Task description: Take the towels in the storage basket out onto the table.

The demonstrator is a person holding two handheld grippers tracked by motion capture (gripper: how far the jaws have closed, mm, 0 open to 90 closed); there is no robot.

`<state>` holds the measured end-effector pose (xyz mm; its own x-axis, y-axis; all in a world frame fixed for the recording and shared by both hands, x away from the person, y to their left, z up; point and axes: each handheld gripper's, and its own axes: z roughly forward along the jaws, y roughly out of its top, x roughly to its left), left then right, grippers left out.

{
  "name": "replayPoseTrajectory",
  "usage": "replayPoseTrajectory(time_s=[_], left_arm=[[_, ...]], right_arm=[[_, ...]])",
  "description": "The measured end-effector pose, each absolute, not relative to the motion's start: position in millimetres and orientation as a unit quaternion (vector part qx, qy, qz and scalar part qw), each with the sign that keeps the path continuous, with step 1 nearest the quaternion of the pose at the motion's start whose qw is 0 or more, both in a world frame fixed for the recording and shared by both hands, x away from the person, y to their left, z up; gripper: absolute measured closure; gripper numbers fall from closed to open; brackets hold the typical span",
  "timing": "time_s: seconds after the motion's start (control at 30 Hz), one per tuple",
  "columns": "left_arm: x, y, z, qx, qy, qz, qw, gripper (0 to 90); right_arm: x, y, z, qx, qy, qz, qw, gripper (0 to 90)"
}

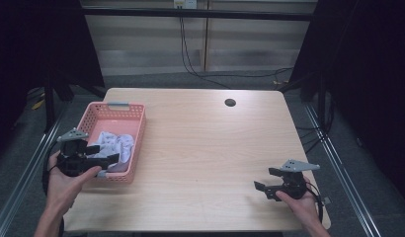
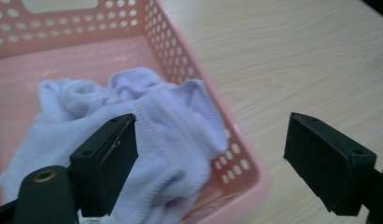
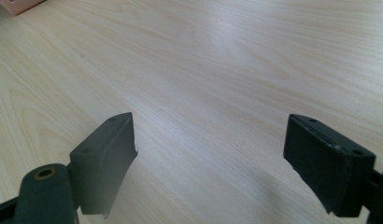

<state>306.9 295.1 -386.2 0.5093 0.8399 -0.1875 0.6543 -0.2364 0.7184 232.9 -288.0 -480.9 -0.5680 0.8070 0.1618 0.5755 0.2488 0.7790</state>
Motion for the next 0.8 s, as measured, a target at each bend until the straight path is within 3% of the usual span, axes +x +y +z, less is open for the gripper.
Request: replayPoseTrajectory(time_s=[0.5, 0.8], left_arm=[[362, 290, -406, 0.804, 0.494, 0.106, 0.313, 19.8], [378, 289, -424, 0.82, 0.5, 0.107, 0.256, 15.8]], right_arm=[[233, -288, -482, 0.447, 0.779, 0.418, 0.136, 17.0], [233, -287, -482, 0.442, 0.78, 0.422, 0.132, 16.9]])
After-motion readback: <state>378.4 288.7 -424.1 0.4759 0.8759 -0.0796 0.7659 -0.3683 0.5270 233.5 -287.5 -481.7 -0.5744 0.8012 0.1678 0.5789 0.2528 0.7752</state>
